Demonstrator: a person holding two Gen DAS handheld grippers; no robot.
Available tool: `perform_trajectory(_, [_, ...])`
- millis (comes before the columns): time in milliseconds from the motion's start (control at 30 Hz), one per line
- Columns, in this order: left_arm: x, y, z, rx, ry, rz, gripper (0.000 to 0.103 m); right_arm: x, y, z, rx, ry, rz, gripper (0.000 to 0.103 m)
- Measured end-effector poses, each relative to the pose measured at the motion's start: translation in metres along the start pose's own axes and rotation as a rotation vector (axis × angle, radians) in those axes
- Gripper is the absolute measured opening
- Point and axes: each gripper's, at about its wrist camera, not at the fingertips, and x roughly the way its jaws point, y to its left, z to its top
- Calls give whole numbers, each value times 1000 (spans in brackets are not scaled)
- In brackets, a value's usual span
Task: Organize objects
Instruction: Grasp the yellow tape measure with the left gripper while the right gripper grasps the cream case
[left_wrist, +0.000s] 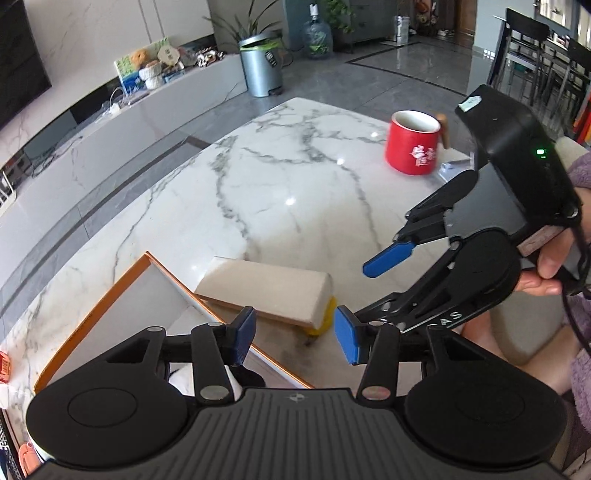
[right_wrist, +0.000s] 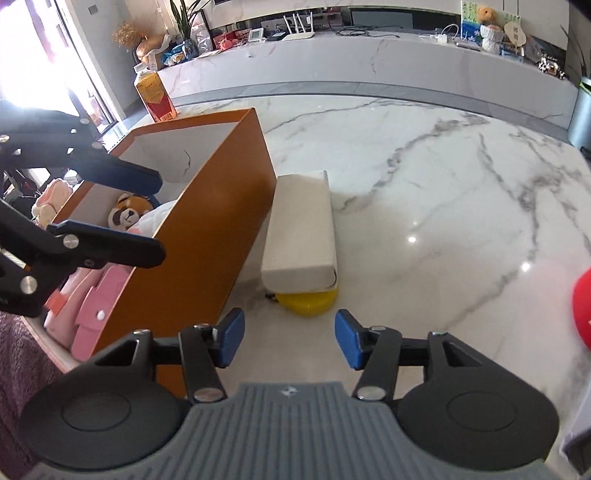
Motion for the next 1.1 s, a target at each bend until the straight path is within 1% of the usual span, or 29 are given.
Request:
perform_trajectory(33, [3, 4, 3, -9, 5, -8, 56, 5, -3, 7, -2, 7, 2, 58])
perform_trajectory(133, [9, 16, 11, -13, 2, -11, 56, 22, -9, 32, -4, 24, 7, 69])
perform_trajectory(233, [16, 28, 18, -4, 2, 1, 56, 48, -9, 53, -19, 67, 12, 70])
perform_trajectory(400, [24, 51, 27, -7, -3, 8, 56, 87, -1, 76, -75, 145, -21, 70])
perform_trajectory(433, [25, 54, 27, -8, -2, 5, 56, 92, 0, 79, -79, 157, -26, 72])
perform_trajectory(600, [33, 67, 27, -17, -2, -6, 56, 107, -2, 90, -82, 194, -39, 73])
perform_trajectory(700, [35, 69, 25, -25, -3, -12, 56, 113, -4, 94, -64, 206, -32, 73])
perform_trajectory(767, [34, 70, 24, -30, -7, -19, 56, 117, -6, 96, -46, 217, -25, 70])
perform_trajectory(800, [33, 69, 23, -33, -7, -22, 56, 121, -6, 97, -32, 227, -12, 64])
perform_trajectory(867, [31, 67, 22, -35, -5, -24, 56, 120, -7, 97, -12, 225, -17, 64])
perform_trajectory(1000, [27, 59, 23, -28, 1, -34, 56, 110, -7, 90, 8, 213, -39, 63])
perform_trajectory(1100, [26, 47, 25, -1, 8, -54, 55, 89, -12, 81, 10, 183, -50, 63])
